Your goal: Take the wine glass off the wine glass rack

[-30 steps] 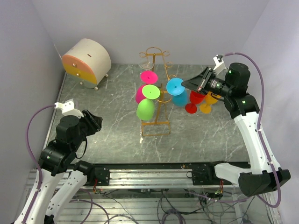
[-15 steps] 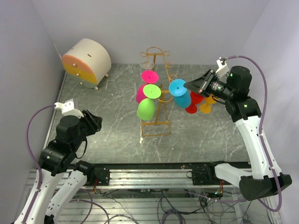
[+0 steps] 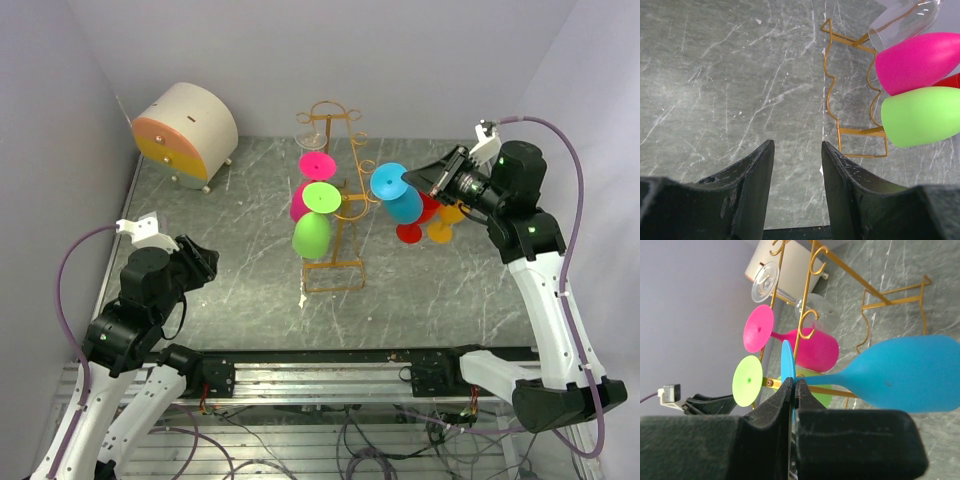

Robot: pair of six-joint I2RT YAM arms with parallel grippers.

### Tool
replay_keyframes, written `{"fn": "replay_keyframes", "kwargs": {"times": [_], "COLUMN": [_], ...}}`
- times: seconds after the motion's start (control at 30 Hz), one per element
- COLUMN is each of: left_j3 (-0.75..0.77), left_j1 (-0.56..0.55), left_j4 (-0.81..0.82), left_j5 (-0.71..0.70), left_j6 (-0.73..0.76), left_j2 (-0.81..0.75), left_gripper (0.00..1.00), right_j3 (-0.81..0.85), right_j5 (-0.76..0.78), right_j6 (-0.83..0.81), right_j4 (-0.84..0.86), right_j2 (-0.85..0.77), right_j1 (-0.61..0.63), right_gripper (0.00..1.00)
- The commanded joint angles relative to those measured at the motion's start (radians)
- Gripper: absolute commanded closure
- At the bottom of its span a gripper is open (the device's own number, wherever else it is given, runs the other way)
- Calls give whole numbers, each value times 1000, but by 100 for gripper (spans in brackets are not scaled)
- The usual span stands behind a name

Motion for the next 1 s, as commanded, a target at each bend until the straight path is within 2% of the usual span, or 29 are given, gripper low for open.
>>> {"fn": "replay_keyframes", "kwargs": {"times": [0.0, 0.23, 0.4, 0.63, 0.8, 0.97], "left_j3": [2, 2, 16, 126, 176, 184], "left_j1": [-4, -4, -4, -4, -4, -3], "left_j4": [11, 6, 8, -20, -44, -49], "left_j5": [-23, 1, 89, 194, 240, 259], "left_j6": [-5, -26, -103, -196, -249, -287], "left_j2": [-6, -8, -27, -22, -24, -34], "left_gripper": [46, 46, 46, 46, 46, 45], "right_j3": [30, 115, 187, 317, 452, 588], "right_j5": [61, 142, 44, -103, -136, -89], "right_j6": [-76, -336, -442, -476, -482, -524], "right_j4": [47, 77, 89, 80, 31, -21], "right_j2": [-45, -139, -159, -88, 22, 131], "right_j1": [-1, -1, 1, 30, 70, 158], "right_gripper": [100, 100, 100, 100, 100, 100]}}
